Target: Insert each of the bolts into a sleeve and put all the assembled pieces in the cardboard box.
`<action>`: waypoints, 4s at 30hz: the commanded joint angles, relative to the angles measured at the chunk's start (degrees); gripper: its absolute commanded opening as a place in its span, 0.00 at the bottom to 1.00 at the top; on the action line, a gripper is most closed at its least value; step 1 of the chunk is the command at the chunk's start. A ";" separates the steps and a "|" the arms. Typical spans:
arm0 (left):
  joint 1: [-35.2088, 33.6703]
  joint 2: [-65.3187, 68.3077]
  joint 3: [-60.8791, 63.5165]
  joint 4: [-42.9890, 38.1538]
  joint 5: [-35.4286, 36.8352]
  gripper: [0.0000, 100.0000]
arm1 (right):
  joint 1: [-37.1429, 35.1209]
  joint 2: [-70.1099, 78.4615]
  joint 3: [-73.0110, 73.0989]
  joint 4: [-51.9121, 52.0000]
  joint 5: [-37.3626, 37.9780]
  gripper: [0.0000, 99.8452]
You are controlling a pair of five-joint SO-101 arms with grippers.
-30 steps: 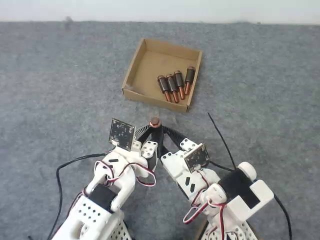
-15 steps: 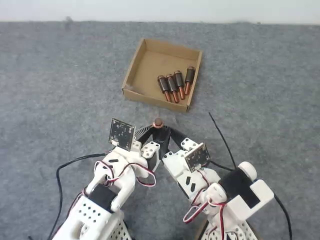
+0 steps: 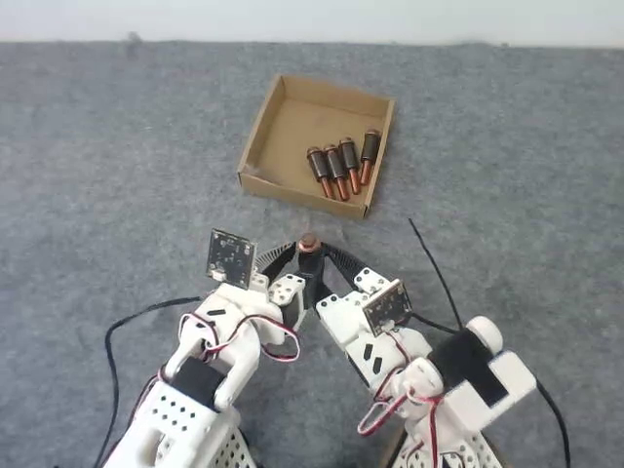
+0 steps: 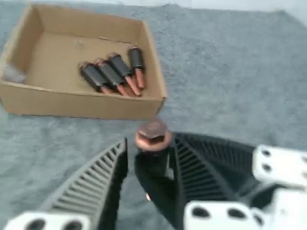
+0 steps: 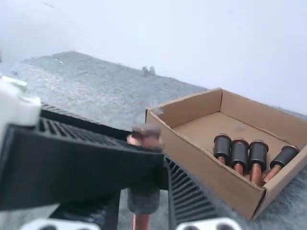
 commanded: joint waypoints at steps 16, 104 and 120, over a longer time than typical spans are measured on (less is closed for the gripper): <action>-0.18 -1.05 -4.18 0.00 8.35 0.14 | 1.01 -0.48 1.14 -1.89 0.88 0.01; -37.98 -22.33 -1.10 41.76 -26.37 0.01 | 15.25 -24.22 -37.19 65.54 0.97 0.01; -37.98 -22.33 -1.10 41.76 -26.46 0.01 | 21.76 4.97 -76.40 86.90 0.70 0.01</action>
